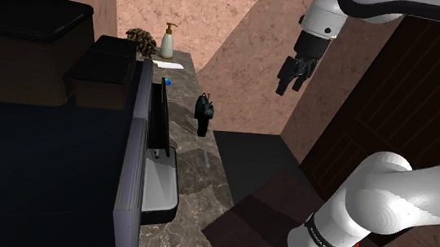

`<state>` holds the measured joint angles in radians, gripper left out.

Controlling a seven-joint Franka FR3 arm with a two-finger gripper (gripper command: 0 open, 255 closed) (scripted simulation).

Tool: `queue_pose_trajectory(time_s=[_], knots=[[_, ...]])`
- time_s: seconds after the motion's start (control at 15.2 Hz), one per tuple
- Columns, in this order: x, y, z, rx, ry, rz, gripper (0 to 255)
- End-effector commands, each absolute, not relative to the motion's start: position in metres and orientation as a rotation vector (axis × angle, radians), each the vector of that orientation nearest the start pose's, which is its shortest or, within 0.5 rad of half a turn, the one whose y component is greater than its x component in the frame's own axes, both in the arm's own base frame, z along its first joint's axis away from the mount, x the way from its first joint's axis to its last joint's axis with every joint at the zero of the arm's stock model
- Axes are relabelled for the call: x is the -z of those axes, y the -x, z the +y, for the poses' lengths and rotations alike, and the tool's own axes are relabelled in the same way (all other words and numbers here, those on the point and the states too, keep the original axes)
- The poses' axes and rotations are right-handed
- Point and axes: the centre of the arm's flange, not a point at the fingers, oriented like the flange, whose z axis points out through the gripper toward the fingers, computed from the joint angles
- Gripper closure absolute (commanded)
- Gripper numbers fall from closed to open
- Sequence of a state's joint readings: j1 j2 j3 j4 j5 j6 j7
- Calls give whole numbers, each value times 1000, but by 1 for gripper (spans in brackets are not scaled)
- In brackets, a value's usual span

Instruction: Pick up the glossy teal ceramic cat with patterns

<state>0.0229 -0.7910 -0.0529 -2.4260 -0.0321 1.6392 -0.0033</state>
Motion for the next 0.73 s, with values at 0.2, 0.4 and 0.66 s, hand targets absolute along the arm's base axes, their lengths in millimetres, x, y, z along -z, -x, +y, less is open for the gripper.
queue_pose_trajectory(time_s=[0.2,0.4,0.66], knots=[[-543,-341,-16,24,3121,94,0],[-522,-373,-17,42,3104,173,0],[-494,-415,-20,66,3078,278,0]])
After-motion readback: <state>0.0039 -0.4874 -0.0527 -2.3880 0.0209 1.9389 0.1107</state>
